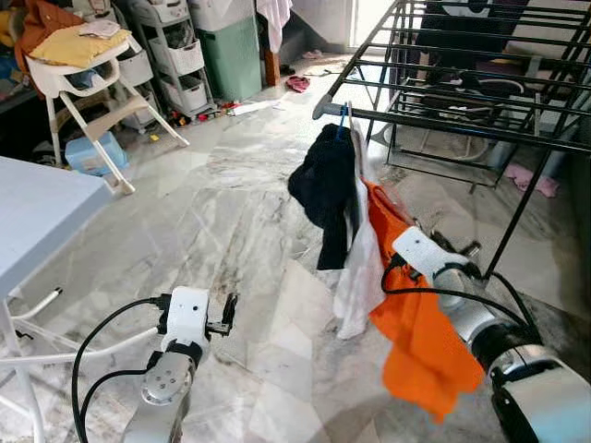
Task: Hang hanger
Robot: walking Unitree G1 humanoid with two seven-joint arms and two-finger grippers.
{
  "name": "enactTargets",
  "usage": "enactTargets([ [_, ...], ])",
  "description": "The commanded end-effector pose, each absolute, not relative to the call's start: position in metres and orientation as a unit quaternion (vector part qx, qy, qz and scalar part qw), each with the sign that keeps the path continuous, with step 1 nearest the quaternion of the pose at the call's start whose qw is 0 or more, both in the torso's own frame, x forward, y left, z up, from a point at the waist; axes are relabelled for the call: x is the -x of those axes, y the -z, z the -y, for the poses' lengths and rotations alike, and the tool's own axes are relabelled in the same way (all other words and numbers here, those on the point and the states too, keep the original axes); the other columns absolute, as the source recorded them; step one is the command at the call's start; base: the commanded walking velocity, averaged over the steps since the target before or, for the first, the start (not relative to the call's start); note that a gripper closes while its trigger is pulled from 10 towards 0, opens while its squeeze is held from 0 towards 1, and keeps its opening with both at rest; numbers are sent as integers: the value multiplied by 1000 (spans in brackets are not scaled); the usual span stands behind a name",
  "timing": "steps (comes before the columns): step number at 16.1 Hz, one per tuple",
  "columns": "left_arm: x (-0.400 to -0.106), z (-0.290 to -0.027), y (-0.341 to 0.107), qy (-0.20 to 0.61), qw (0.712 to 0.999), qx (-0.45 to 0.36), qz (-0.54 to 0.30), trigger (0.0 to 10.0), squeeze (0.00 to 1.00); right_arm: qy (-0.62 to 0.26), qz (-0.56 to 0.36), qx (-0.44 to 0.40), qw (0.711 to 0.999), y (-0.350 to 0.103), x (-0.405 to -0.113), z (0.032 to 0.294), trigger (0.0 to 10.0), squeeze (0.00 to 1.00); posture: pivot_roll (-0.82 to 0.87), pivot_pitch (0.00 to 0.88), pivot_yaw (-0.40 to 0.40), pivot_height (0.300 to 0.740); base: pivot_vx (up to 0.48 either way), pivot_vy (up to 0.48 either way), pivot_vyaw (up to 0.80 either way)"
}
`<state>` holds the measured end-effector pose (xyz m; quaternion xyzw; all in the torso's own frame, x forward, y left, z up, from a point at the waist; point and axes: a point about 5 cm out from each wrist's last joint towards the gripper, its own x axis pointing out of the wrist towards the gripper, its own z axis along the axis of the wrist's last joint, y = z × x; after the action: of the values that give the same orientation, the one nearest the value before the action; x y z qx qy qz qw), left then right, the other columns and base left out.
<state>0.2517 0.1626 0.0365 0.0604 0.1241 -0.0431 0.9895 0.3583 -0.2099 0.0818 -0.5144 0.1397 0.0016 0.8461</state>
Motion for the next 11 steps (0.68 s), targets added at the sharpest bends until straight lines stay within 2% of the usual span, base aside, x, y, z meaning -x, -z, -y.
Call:
enactTargets([
  [1, -253, -163, -39, 47, 990, -59, -123, 10000, 0, 20, -100, 548, 830, -101, -370, 205, 10000, 0, -28, 8, 80, 740, 0, 0, 0],
  [7, -251, -162, -40, 54, 989, -54, -124, 10000, 0, 31, -138, 560, 816, -90, -363, 216, 10000, 0, -17, 7, 76, 740, 0, 0, 0],
  [8, -251, -162, -39, 55, 989, -54, -125, 10000, 0, 55, -155, 565, 809, -90, -360, 227, 10000, 0, -20, 8, 77, 740, 0, 0, 0],
  [11, -251, -160, -39, 59, 989, -53, -125, 10000, 0, 92, -168, 546, 816, -93, -357, 247, 10000, 0, -23, 8, 79, 740, 0, 0, 0],
])
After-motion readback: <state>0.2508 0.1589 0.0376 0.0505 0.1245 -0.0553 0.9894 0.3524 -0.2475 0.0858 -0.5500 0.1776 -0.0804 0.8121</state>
